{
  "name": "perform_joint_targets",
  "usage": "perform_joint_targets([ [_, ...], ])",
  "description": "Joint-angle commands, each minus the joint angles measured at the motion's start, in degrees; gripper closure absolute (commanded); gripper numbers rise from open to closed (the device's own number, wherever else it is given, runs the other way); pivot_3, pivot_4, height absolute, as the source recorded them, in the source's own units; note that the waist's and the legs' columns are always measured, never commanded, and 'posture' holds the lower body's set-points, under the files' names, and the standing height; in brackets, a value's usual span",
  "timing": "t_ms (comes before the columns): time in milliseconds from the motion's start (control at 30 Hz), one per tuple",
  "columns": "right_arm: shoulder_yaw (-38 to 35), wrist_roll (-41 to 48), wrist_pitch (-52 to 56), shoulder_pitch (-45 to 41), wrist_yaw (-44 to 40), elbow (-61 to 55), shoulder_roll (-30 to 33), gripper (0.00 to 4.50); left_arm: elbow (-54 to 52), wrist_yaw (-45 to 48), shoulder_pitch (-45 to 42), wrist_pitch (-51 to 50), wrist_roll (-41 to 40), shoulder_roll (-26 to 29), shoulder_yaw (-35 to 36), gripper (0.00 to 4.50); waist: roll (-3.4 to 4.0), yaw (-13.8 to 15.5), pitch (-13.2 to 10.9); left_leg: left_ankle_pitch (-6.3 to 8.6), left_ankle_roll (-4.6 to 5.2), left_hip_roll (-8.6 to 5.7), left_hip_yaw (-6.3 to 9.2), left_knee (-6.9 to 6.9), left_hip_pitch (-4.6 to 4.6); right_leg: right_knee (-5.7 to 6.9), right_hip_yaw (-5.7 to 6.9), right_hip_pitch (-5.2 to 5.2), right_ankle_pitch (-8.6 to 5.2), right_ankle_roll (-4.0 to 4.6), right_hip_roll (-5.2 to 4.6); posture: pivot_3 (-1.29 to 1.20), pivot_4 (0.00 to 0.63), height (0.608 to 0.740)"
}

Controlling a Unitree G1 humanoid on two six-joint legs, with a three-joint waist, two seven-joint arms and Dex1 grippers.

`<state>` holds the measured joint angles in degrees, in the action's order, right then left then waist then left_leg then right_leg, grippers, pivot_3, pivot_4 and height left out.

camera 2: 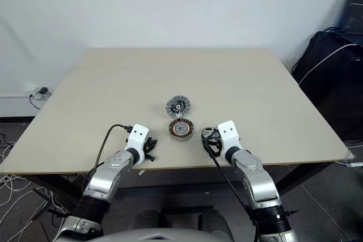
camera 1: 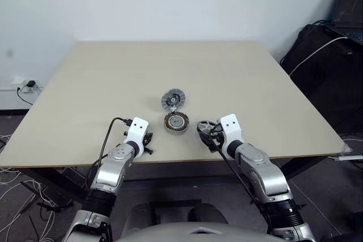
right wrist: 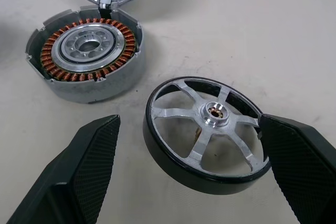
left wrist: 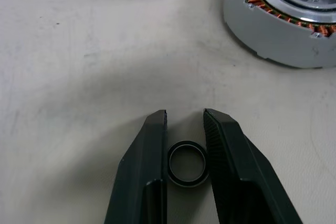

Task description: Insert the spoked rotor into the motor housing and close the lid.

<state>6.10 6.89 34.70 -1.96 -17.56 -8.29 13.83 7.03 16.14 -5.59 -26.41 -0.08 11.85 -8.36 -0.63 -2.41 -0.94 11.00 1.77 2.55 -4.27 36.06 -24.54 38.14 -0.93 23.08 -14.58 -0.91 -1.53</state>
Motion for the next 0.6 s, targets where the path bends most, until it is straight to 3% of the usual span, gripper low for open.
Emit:
perform_joint_targets([
  [33, -0.7, 0.0, -1.7, -0.8, -0.2, -0.6, 0.1, 0.0, -3.3, -0.6, 1.1, -1.3, 0.4, 0.8, 0.9, 3.82, 0.0, 0.0, 0.0, 0.0, 0.0, 0.0, 0.0, 0.0, -0.01, 0.0, 0.0, 0.01, 0.01, 0.02, 0.0, 0.0, 0.0, 0.74],
  [300, -0.4, -0.1, -2.5, -1.3, -0.5, 0.8, 0.1, 0.0, -8.9, 1.7, -4.4, -1.0, -2.5, -2.2, 0.2, 3.82, -0.04, 0.8, 0.0, 0.0, 0.0, -0.04, 0.0, 0.0, -0.14, 0.0, 0.04, 0.1, 0.01, 0.0, -0.08, 0.0, 0.0, 0.74],
  [600, -0.5, 0.0, -3.2, -1.5, -0.2, 1.0, -0.3, 0.0, 0.6, 5.4, -14.6, 1.6, -2.1, -5.9, -3.7, 3.82, -0.04, 0.9, 0.0, -0.07, 0.17, -0.13, -0.03, 0.02, -0.13, -0.04, 0.03, -0.24, -0.02, -0.07, 0.3, 0.0, 0.0, 0.74],
])
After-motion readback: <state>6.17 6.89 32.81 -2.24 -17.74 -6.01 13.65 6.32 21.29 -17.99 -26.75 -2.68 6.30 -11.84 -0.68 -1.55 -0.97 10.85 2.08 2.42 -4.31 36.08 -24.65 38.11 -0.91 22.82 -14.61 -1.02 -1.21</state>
